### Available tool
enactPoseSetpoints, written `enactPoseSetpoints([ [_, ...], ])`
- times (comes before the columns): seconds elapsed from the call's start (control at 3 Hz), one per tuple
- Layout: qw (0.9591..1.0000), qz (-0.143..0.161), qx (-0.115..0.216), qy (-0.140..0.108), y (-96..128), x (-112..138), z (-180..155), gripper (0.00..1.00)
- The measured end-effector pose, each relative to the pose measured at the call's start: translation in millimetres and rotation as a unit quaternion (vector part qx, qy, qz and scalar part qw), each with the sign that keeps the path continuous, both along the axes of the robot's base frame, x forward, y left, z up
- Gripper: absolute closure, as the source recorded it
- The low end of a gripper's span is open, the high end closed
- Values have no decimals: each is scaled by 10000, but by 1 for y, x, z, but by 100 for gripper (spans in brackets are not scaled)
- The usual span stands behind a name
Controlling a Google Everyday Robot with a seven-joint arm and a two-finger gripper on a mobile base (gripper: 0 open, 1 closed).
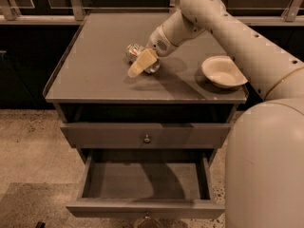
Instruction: Place 7up can into middle drawer
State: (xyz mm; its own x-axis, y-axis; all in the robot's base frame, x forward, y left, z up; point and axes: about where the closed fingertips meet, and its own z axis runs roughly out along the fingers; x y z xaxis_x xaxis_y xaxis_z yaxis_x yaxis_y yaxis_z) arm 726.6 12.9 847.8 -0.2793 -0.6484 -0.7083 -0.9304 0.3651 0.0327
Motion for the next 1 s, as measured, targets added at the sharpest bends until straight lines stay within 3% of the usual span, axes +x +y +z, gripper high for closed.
enactPoseSetpoints([
  [1.0,10000,1,0,1,0,0,0,82],
])
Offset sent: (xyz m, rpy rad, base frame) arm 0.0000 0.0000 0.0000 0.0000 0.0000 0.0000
